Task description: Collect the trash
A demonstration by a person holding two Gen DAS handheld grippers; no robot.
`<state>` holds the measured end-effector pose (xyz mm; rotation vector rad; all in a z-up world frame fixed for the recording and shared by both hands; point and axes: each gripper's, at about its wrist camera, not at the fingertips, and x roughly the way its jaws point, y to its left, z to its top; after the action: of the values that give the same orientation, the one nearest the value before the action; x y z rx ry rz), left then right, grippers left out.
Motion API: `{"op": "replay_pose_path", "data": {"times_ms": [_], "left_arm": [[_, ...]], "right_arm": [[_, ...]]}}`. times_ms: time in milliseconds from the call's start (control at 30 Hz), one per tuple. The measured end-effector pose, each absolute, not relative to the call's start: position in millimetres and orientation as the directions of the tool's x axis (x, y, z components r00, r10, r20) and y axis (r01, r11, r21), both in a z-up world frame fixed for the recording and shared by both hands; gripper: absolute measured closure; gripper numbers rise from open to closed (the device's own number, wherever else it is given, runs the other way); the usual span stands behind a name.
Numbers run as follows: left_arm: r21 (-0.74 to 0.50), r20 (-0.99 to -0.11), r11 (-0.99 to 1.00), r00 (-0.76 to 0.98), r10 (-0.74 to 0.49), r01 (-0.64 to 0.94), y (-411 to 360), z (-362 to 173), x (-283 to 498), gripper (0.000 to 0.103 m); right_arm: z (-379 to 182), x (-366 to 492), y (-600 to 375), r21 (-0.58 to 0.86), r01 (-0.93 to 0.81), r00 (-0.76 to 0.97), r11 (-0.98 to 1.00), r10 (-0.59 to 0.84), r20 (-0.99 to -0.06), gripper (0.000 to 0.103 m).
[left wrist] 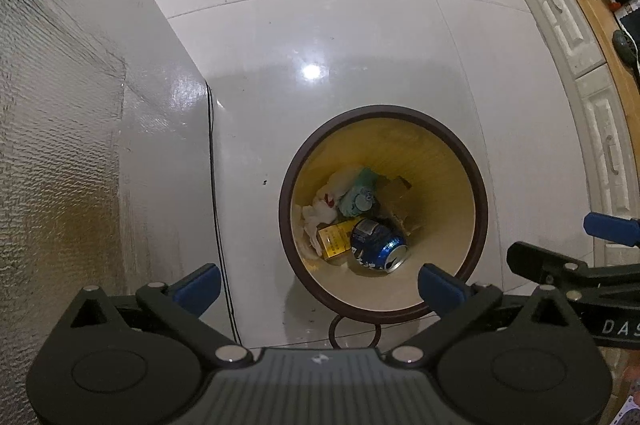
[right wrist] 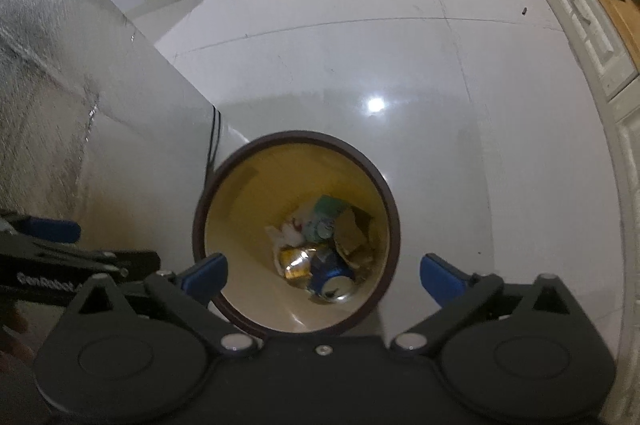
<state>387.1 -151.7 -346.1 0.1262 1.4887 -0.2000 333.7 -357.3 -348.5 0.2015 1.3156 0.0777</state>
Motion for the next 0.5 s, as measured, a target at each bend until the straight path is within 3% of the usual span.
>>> {"op": "replay_pose_path", "data": {"times_ms": [500], "left_arm": [[-0.017,-0.995,0.980,0.093,-0.036,0.200,-142.4,-325.1,377.1,0.000]], "right_arm": [[-329.9,327.8,-359.9,0.188,0.056,0.258,0.981,0.168,-0.951,0.000]]}}
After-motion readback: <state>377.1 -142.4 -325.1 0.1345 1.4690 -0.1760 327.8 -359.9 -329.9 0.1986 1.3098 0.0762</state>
